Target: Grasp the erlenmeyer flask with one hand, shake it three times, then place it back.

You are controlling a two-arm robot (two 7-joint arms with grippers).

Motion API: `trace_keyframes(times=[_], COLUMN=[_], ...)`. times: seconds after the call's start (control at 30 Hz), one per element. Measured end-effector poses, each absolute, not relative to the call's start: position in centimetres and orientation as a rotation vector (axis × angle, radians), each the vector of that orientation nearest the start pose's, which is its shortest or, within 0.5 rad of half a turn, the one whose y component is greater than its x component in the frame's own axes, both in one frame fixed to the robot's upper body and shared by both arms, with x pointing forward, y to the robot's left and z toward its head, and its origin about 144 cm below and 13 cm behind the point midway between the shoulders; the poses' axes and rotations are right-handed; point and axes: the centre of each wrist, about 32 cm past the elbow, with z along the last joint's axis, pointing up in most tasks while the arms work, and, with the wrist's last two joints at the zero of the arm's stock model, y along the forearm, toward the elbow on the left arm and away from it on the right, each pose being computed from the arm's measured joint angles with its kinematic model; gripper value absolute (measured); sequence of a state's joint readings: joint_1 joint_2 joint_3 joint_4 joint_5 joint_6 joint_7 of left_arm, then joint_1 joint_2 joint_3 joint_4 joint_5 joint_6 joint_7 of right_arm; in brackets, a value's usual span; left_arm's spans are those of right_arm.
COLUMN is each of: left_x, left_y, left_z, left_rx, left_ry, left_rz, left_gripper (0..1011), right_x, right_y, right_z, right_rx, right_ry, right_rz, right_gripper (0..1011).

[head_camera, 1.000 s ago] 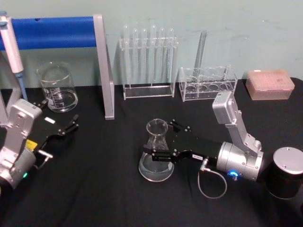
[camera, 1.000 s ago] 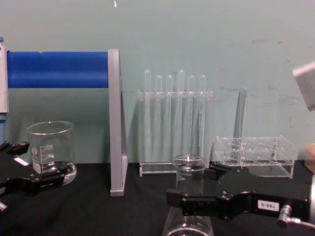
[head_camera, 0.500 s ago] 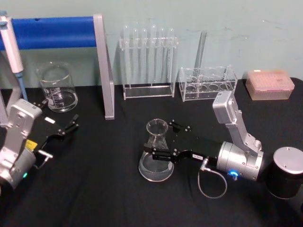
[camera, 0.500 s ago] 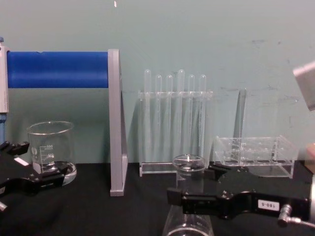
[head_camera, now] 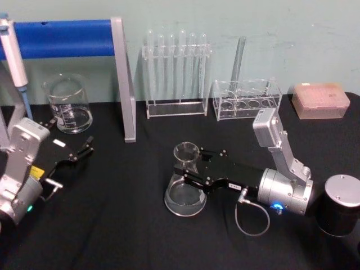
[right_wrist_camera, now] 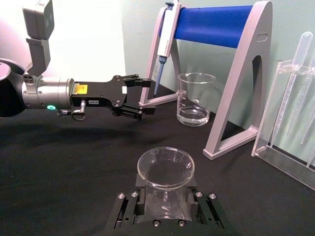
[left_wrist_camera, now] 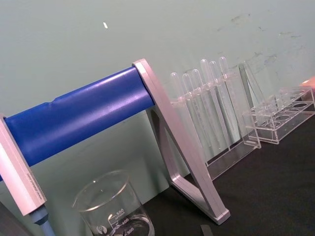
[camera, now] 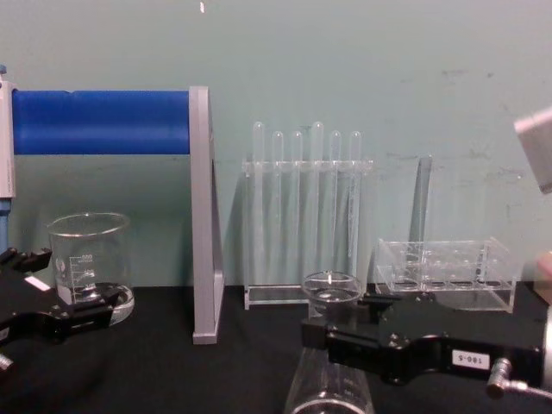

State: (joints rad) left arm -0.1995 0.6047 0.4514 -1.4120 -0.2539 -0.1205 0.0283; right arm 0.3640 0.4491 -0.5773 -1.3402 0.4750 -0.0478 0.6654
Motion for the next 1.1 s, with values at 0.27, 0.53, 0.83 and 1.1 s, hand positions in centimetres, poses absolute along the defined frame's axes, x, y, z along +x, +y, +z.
trace_keyframes(times=[0.27, 0.53, 0.83, 1.1], left_x=[48.9, 48.9, 48.9, 48.9], left_y=[31.0, 31.0, 31.0, 31.0], left_z=[114.0, 114.0, 114.0, 114.0], left_rx=[0.304, 0.304, 0.304, 0.304], left_ry=[-0.285, -0.285, -0.285, -0.285], left_rz=[1.248, 1.248, 1.248, 1.248], left_gripper=[1001, 1001, 1001, 1001], right_x=[52.6, 52.6, 52.3, 51.2], right_y=[-23.2, -23.2, -23.3, -23.6], right_z=[115.3, 115.3, 115.7, 117.5], right_rx=[-0.117, -0.117, -0.095, -0.065], right_ry=[0.0, 0.0, 0.037, 0.029], right_rz=[-0.505, -0.505, -0.525, -0.66], right_gripper=[453, 453, 453, 453])
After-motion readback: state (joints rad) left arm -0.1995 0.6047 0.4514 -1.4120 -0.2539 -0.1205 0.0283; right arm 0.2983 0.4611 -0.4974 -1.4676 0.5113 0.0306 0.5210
